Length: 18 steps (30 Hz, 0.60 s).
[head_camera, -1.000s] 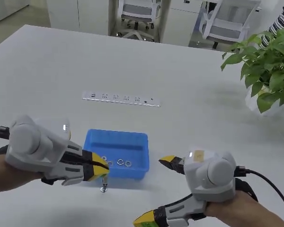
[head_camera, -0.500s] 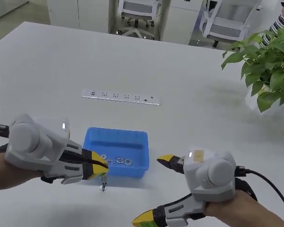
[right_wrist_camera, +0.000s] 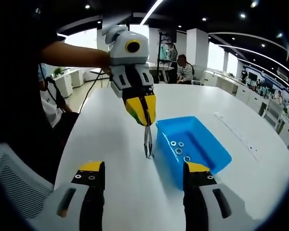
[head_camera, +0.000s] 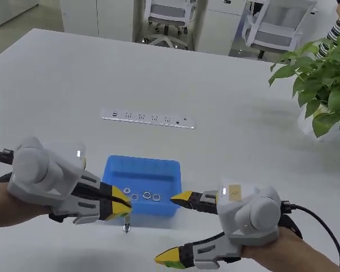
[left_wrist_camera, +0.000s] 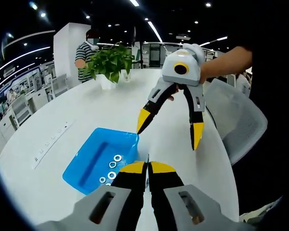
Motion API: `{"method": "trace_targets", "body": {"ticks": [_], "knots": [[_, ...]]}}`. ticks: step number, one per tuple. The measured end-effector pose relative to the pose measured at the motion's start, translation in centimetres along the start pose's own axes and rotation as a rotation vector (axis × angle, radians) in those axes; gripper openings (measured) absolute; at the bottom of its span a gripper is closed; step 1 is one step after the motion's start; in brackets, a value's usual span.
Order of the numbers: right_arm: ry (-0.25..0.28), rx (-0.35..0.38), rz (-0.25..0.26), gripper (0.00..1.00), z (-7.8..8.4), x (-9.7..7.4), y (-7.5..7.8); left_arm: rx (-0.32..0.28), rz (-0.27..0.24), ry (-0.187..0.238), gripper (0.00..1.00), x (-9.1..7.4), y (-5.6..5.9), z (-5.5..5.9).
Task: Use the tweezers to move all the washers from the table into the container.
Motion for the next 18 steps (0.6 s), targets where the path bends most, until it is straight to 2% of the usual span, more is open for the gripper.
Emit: {"method": "trace_targets", "body": {"ticks": [6, 12, 18], "knots": [[-0.009, -0.039, -0.041, 0.56, -0.2, 1.1, 0.4, 0.008, 0.023, -0.015, 0.05, 0.0, -0.3, -0.1], [-0.012, -0.062, -0.078, 0.41, -0.3, 2.0, 0.7, 0.003, 0.036, -0.016, 0.05, 0.1, -0.4, 0.0], [-0.016, -0.076, -0.109, 0.35, -0.2, 3.3, 1.0, 0.002, 0.041, -0.019, 0.05, 0.1, -0.5, -0.1]]}}
Point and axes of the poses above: the centre of the closed fingertips' face, and the gripper's own axes: x roughly forward along the fingers, y roughly to its right, z roughly out of its underside, the point moved 9 cm from there along -x, roughly backward along the fingers, and after that the axes turned 9 degrees about y, right-handed, at the moved point
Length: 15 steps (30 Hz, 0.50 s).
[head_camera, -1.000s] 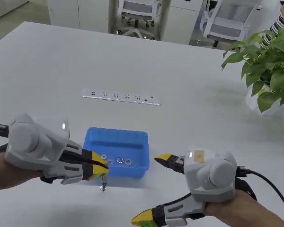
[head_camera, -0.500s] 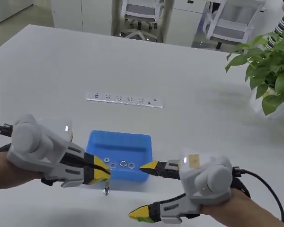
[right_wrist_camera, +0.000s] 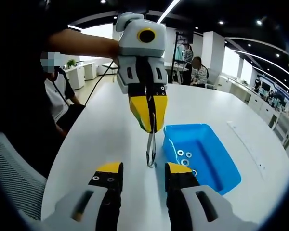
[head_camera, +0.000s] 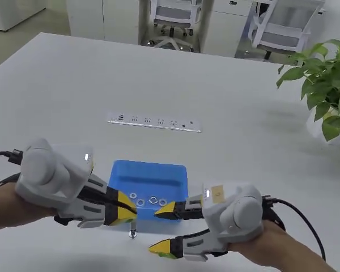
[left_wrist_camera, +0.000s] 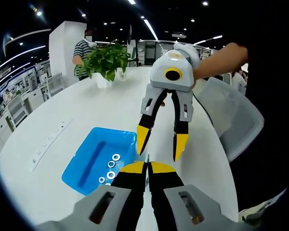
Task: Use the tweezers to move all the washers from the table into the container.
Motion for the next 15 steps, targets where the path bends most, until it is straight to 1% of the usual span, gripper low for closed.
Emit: {"method": "trace_targets", "body": {"ticks": [8, 15], "knots": [[-0.018, -0.050, -0.038, 0.29, -0.1, 1.5, 0.5, 0.000, 0.006, -0.002, 0.05, 0.0, -0.2, 0.1], [-0.040, -0.085, -0.071, 0.25, 0.0, 2.6, 0.9, 0.001, 0.008, -0.005, 0.05, 0.0, -0.1, -0.1]]}}
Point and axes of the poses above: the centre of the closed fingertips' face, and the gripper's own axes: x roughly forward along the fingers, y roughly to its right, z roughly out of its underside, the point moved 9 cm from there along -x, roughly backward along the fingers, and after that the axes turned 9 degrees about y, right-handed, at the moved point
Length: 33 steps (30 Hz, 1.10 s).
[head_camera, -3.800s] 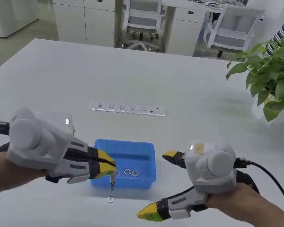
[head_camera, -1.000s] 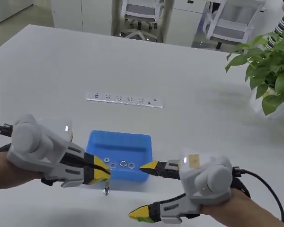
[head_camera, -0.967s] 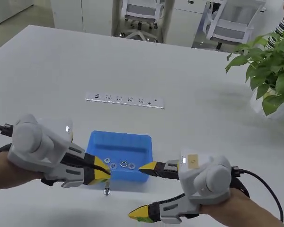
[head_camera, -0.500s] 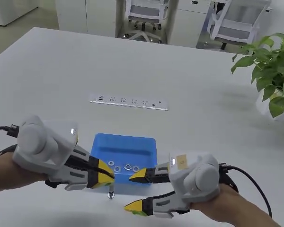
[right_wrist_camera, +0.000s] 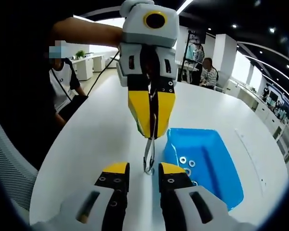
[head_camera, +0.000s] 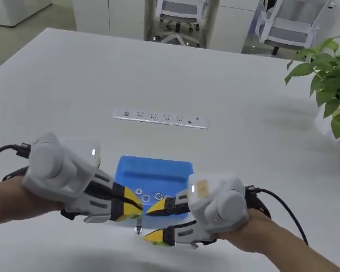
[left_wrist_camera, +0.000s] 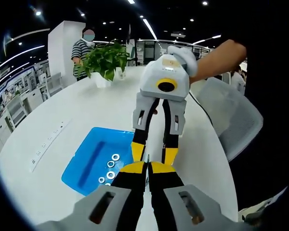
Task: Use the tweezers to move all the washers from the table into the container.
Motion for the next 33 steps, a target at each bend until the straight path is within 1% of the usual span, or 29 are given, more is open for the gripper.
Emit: {"method": "trace_targets", "body": {"ticks": [8, 11, 18, 25, 33], "knots": [[-0.013, -0.012, -0.018, 0.18, 0.4, 1.2, 0.5, 0.002, 0.003, -0.001, 0.05, 0.1, 0.1, -0.2], [-0.021, -0.020, -0.027, 0.16, 0.4, 1.6, 0.6, 0.004, 0.005, -0.003, 0.05, 0.1, 0.1, -0.3], [-0.038, -0.041, -0.038, 0.12, 0.4, 2.0, 0.9, 0.006, 0.011, -0.005, 0.05, 0.1, 0.1, -0.3], [-0.040, -0.032, -0.049, 0.10, 0.4, 2.1, 0.9, 0.005, 0.014, -0.004, 0.05, 0.1, 0.0, -0.3], [-0.026, 0.012, -0.045, 0.09, 0.6, 2.1, 1.0, 0.007, 0.018, -0.004, 0.05, 0.2, 0.0, -0.3]]}}
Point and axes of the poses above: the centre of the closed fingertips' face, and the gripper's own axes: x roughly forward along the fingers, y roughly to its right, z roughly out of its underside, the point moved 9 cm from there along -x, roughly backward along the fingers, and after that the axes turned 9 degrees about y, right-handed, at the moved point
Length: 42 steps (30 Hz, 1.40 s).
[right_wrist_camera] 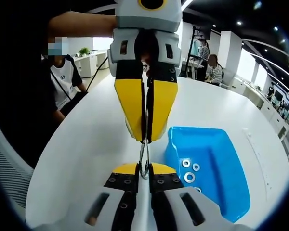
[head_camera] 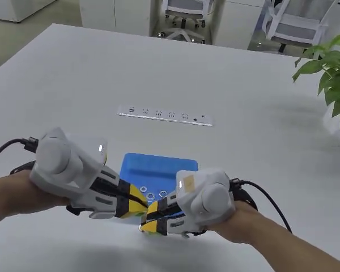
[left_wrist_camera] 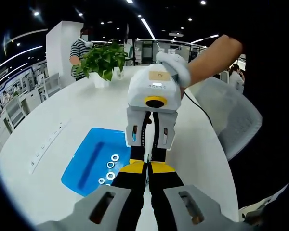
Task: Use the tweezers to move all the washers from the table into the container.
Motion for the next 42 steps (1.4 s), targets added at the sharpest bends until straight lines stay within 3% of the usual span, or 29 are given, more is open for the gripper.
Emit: {"method": "trace_targets", "body": {"ticks": [20, 26, 42], "knots": [[0.007, 0.025, 0.008, 0.08, 0.0, 0.0, -0.1, 0.013, -0.016, -0.015, 0.07, -0.2, 0.0, 0.1], [0.000, 0.017, 0.008, 0.08, 0.0, -0.3, -0.1, 0.001, -0.035, -0.014, 0.14, -0.7, 0.2, 0.0], [0.003, -0.005, 0.023, 0.08, -1.6, -1.7, -0.4, -0.069, -0.108, 0.047, 0.44, -1.9, 1.8, 0.4]]}}
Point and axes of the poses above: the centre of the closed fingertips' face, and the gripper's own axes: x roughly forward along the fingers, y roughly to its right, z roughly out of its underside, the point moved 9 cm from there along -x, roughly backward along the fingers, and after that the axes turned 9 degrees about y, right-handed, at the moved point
